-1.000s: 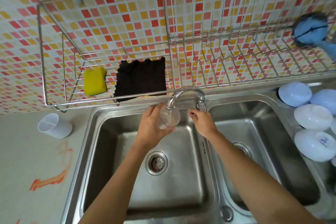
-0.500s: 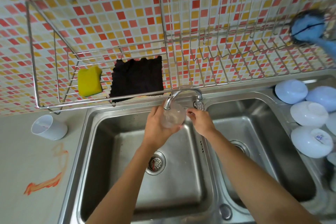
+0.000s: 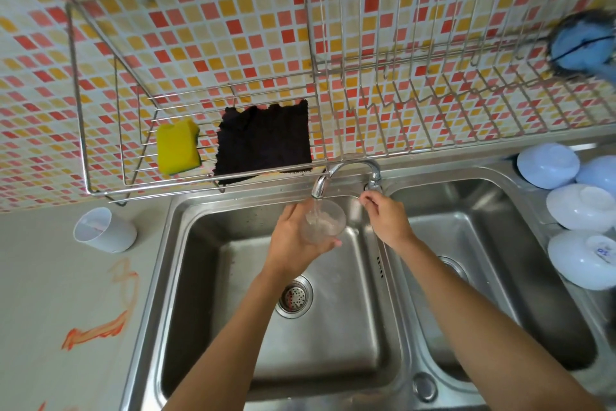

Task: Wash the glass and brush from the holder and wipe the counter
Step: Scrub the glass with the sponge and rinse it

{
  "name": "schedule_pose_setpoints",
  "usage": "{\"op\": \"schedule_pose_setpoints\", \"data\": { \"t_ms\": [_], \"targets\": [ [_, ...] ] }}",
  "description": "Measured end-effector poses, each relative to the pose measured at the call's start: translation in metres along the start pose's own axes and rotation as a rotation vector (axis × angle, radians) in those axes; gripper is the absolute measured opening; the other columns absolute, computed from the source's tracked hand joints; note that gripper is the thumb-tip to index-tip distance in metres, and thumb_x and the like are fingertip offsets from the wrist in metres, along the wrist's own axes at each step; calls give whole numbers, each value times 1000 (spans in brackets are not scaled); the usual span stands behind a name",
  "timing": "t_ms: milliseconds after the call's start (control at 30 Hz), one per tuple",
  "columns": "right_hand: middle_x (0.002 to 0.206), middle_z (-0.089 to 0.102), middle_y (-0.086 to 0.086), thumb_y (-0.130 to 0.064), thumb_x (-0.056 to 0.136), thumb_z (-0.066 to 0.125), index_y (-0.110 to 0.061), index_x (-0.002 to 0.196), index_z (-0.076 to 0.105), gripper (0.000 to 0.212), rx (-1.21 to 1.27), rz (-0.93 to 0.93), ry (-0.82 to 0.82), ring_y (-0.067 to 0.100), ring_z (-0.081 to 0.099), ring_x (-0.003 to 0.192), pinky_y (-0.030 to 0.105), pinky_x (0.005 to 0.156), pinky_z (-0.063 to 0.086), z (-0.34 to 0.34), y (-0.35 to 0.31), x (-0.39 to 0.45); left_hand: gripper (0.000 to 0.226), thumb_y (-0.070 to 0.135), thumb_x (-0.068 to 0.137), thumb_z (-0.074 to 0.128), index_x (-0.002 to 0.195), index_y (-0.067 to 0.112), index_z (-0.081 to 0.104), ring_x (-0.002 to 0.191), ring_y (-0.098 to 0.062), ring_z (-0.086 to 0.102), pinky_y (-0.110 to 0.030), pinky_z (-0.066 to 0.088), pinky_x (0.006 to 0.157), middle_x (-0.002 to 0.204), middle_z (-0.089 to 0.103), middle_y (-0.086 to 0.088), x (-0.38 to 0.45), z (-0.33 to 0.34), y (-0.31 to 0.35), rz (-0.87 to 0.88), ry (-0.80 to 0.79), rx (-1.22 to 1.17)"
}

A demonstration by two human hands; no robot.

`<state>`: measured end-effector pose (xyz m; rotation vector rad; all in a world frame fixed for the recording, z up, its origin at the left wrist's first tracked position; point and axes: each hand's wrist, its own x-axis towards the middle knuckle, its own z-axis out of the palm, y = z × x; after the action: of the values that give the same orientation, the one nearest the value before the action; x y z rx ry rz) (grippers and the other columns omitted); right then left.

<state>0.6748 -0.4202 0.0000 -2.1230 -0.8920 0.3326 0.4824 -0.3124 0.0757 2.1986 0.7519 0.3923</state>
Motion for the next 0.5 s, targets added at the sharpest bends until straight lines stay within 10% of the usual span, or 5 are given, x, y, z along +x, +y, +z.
{"op": "schedule_pose_setpoints", "data": {
  "t_ms": [500],
  "targets": [
    [135, 57, 19, -15, 94, 53, -3, 136, 50, 44, -155, 87, 189, 36, 55, 123, 45, 98, 49, 31, 25, -76, 83, 44, 54, 90, 126, 29, 53, 103, -10, 56, -30, 48, 95, 115, 54, 8, 0, 11, 2, -33, 19, -93]
  ]
}}
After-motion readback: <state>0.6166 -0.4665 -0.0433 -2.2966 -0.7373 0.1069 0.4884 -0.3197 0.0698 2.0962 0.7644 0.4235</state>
